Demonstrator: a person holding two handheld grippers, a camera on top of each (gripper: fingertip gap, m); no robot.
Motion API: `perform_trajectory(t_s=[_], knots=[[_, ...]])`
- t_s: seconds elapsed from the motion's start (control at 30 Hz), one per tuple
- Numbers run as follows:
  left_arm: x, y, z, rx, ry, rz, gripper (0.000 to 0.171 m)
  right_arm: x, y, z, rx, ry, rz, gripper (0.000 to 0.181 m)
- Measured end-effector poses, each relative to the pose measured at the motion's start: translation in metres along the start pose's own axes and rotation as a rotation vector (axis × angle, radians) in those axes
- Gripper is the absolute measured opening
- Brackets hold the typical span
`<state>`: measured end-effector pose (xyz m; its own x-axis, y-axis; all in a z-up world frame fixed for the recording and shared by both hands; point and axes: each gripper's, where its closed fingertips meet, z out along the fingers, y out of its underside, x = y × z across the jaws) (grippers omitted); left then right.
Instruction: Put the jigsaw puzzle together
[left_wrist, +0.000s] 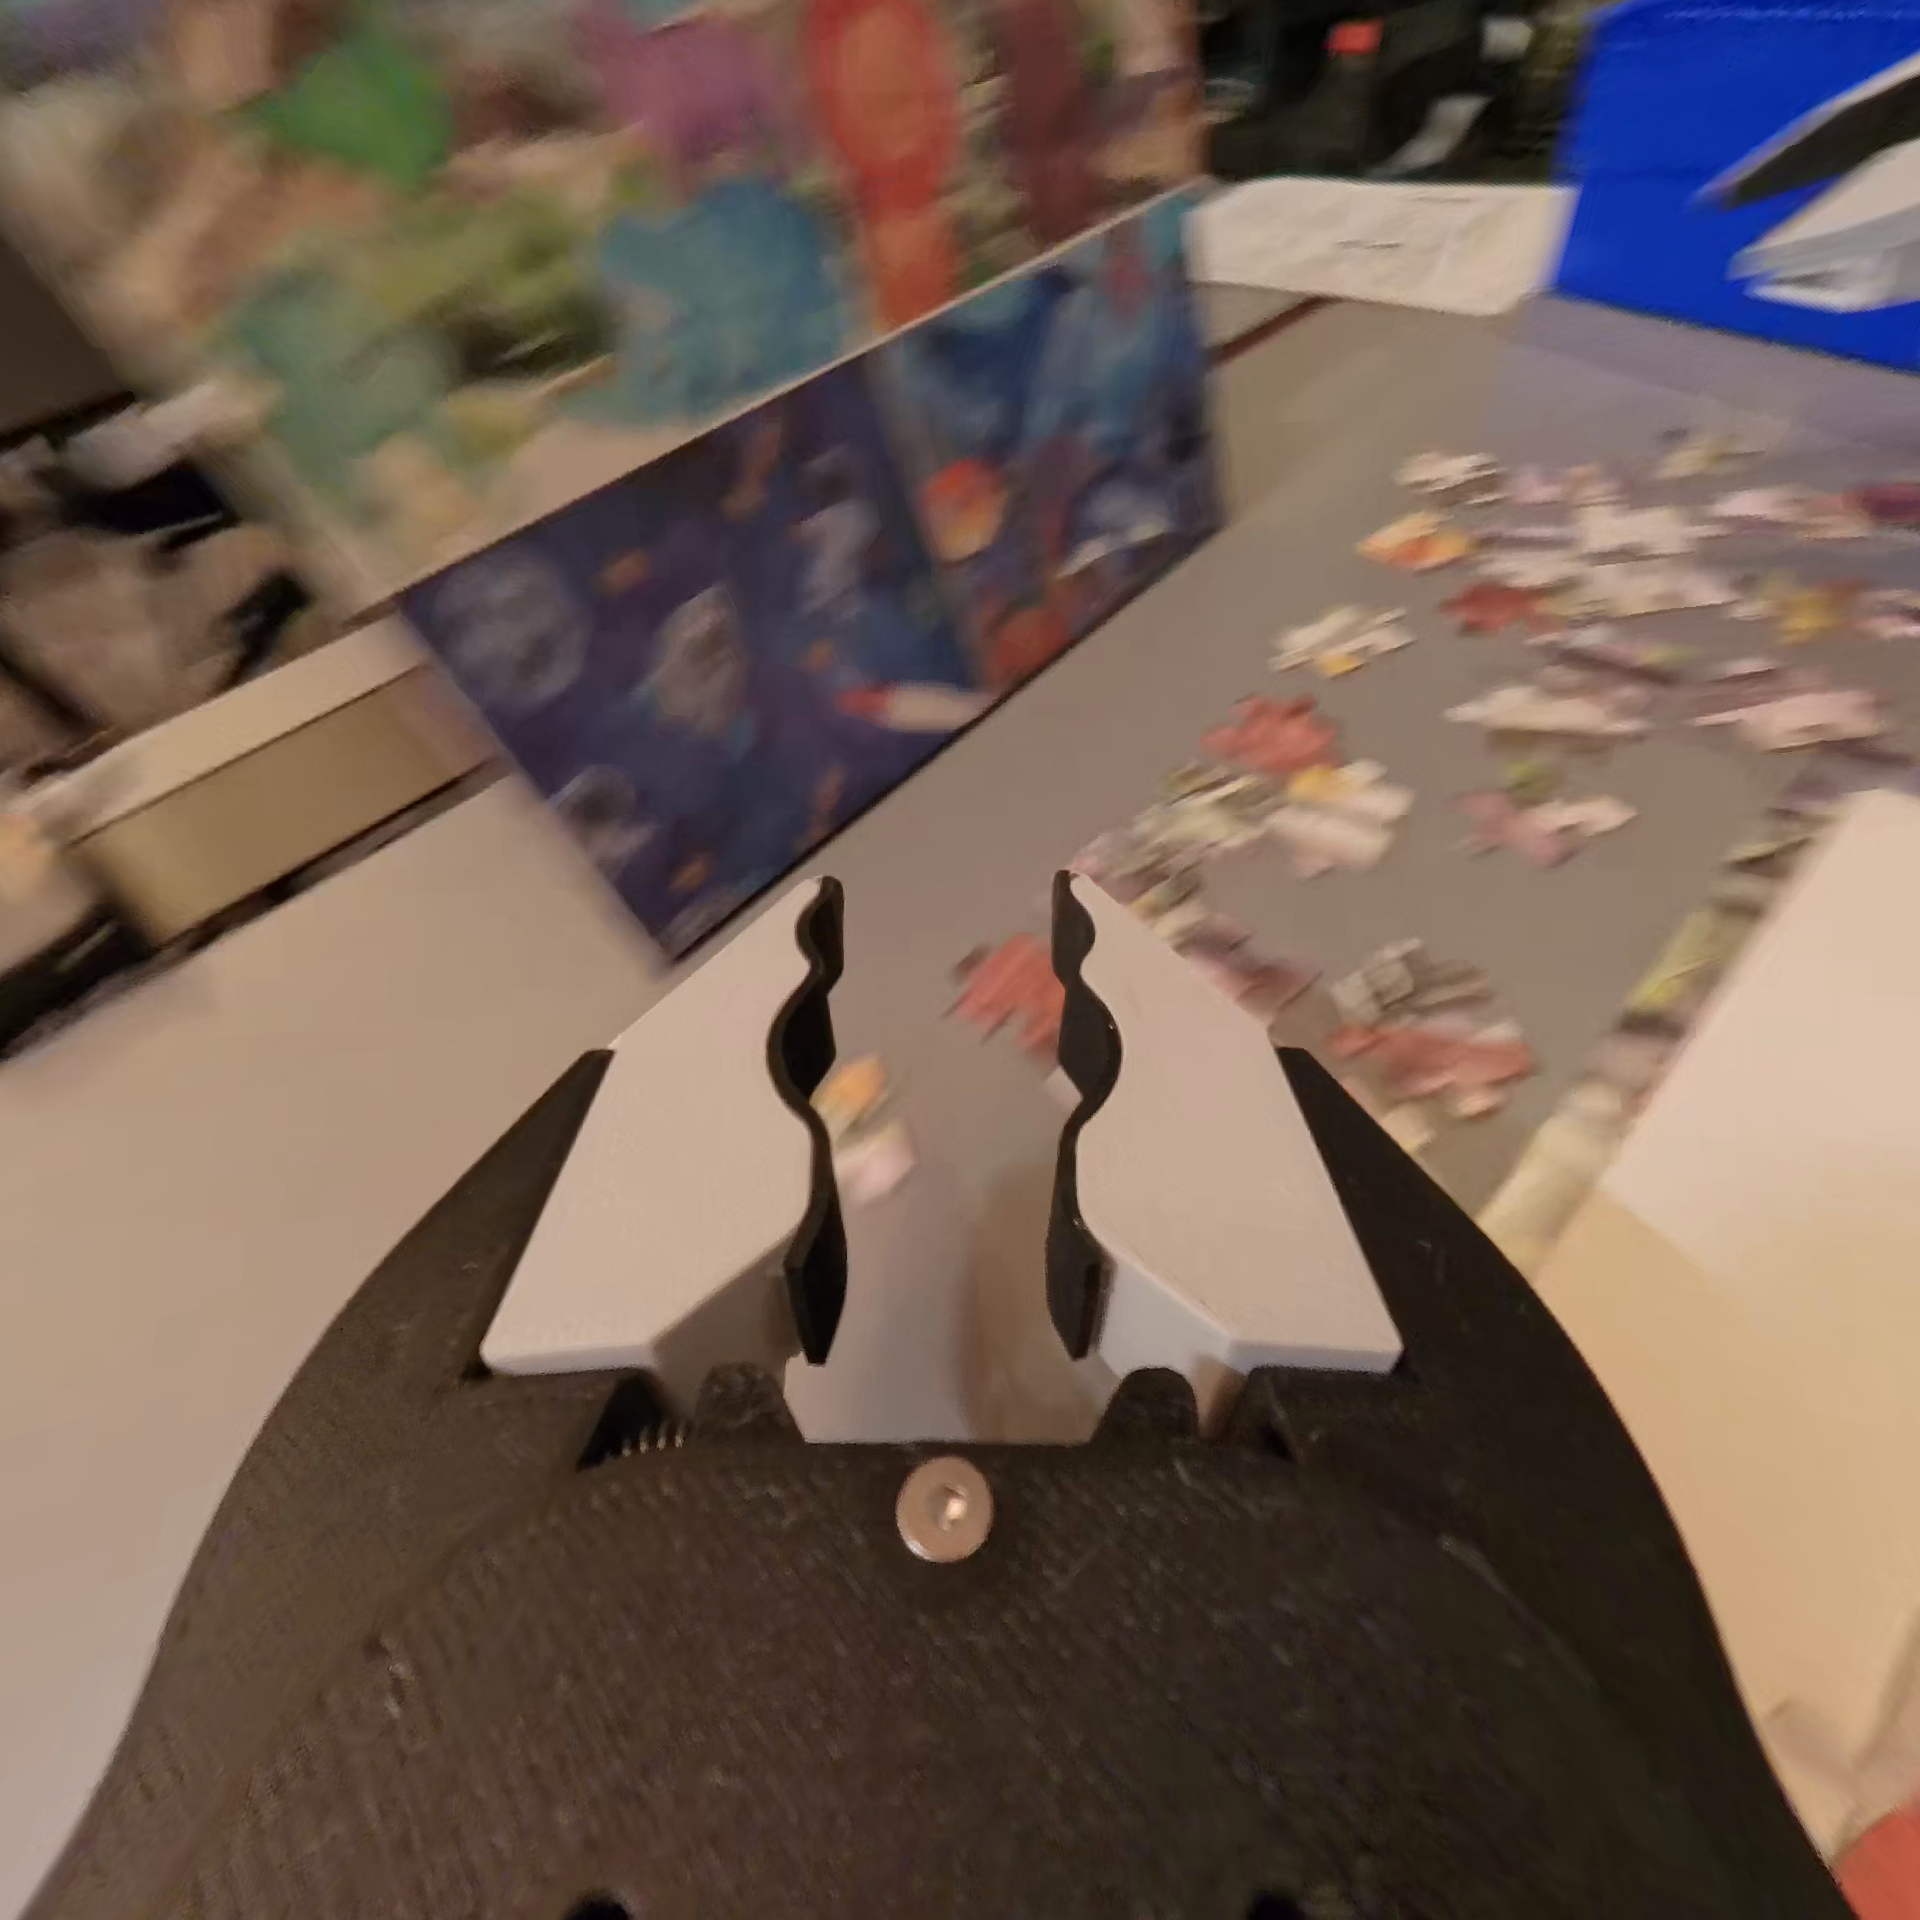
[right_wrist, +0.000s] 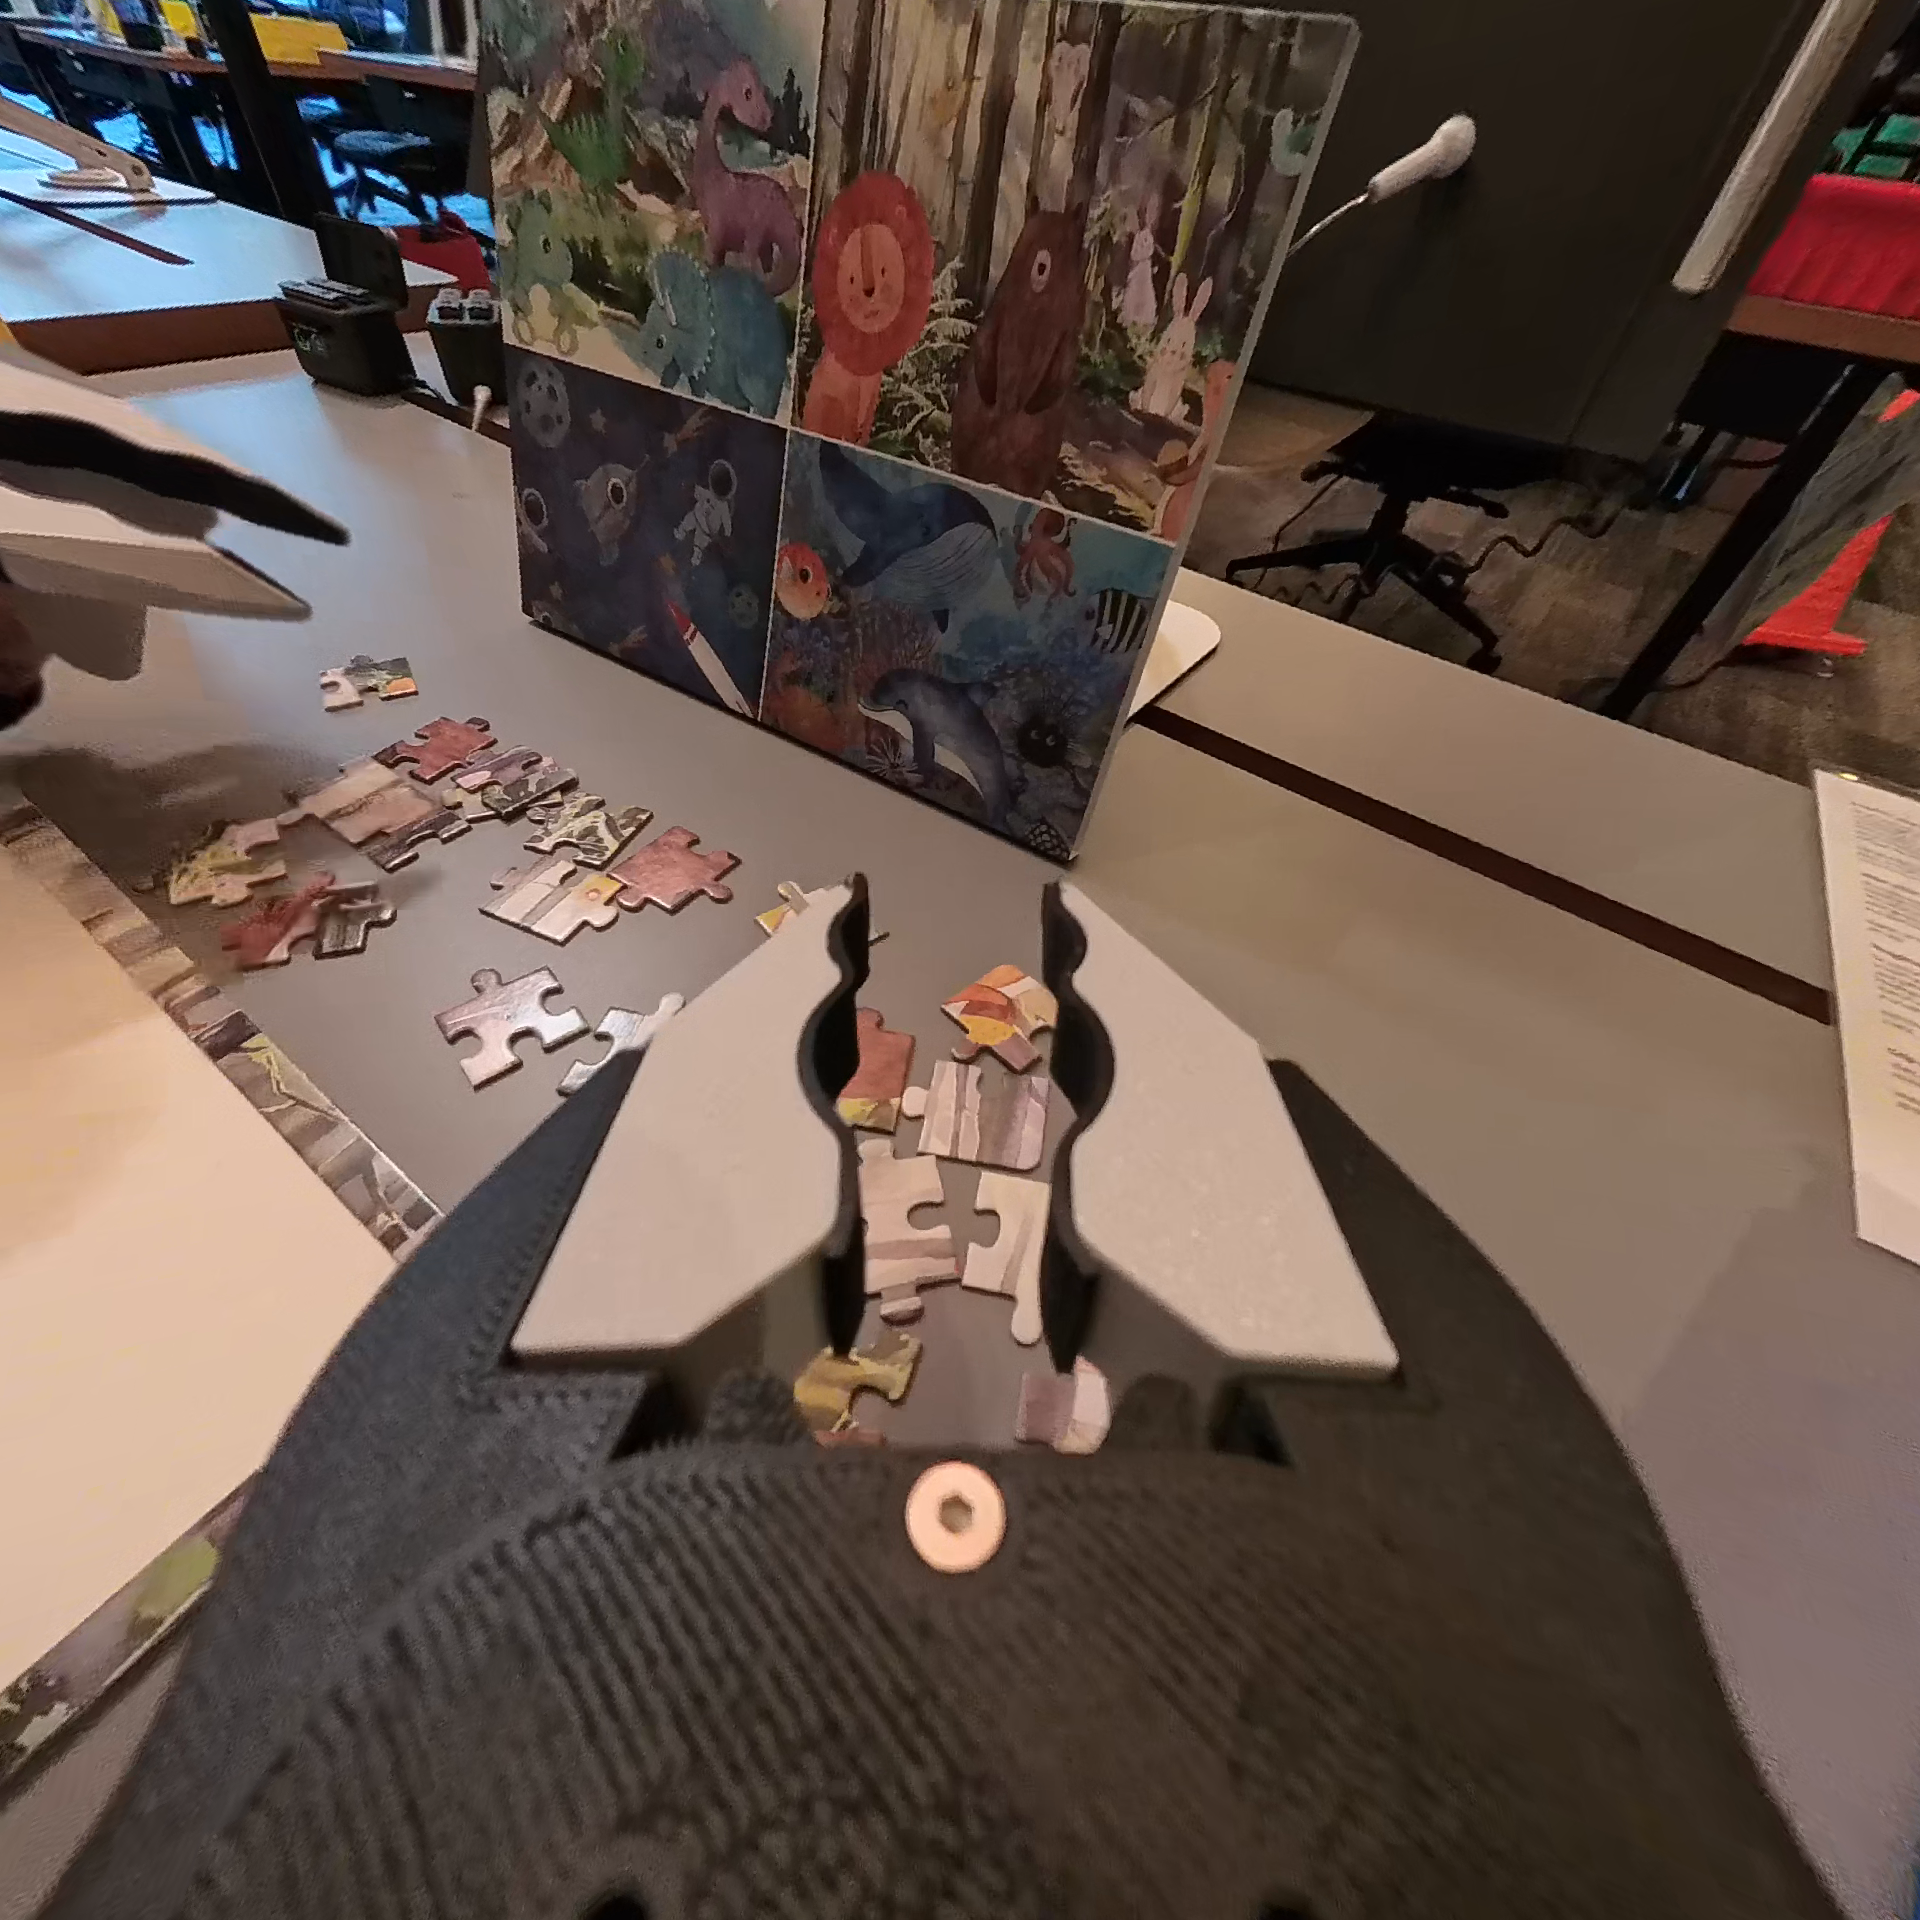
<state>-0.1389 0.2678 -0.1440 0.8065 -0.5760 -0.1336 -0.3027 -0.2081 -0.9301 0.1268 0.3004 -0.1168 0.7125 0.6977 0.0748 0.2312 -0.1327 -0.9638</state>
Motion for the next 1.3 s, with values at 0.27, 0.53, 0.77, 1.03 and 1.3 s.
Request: perform_trajectory(t_s=[0.27,0.53,0.77,1.03,1.3], knots=[[0.081,-0.014,0.101,-0.307,0.341,0.075,0.051,0.003,-0.005,-0.005,0.019,0.014,-0.004,0.031],[0.109,0.013,0.119,-0.465,0.445,0.002,0.060,-0.005,-0.016,-0.009,0.045,-0.002,-0.023,0.033],[0.141,0.011,0.087,-0.543,0.611,-0.132,0.054,-0.006,-0.015,-0.008,0.025,0.025,-0.082,0.033],[0.133,-0.007,0.088,-0.427,0.610,-0.129,0.039,-0.009,0.000,0.001,-0.025,0.003,-0.071,0.033],[0.128,0.019,0.097,-0.508,0.489,0.019,0.039,-0.011,0.004,0.004,-0.040,-0.006,-0.068,0.033]])
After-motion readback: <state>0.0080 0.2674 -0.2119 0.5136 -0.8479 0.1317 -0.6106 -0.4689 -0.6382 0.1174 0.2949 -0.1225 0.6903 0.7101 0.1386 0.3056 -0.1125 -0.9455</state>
